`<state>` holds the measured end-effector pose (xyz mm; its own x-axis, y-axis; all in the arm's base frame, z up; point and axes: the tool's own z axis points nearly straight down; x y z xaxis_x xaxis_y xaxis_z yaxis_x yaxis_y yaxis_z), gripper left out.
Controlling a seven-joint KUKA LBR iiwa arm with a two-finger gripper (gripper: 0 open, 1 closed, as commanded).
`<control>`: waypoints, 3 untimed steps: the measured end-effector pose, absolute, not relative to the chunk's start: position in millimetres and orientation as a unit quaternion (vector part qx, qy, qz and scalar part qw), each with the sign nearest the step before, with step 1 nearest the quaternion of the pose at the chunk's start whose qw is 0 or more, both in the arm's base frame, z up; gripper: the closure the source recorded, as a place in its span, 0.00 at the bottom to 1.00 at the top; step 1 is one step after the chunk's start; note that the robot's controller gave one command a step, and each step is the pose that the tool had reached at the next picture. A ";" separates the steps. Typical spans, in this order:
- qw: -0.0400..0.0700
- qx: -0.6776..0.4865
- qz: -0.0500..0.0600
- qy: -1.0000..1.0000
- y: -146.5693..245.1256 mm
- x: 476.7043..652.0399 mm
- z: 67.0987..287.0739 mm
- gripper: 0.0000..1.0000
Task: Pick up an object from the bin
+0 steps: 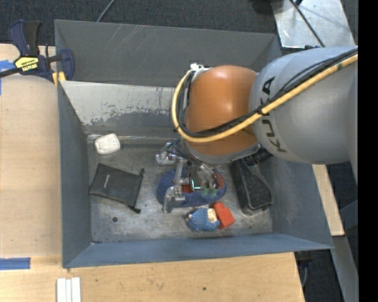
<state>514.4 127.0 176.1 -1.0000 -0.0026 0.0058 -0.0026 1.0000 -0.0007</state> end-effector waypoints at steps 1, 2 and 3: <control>0.001 -0.105 0.001 -0.994 56.3 531.9 79.1 0.00; -0.002 -0.104 -0.001 -0.995 58.7 533.0 82.0 1.00; -0.005 -0.114 -0.001 -0.993 55.9 527.5 252.7 1.00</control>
Offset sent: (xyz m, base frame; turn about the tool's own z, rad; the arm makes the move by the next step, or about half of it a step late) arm 0.0176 -0.0682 -0.0948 0.2116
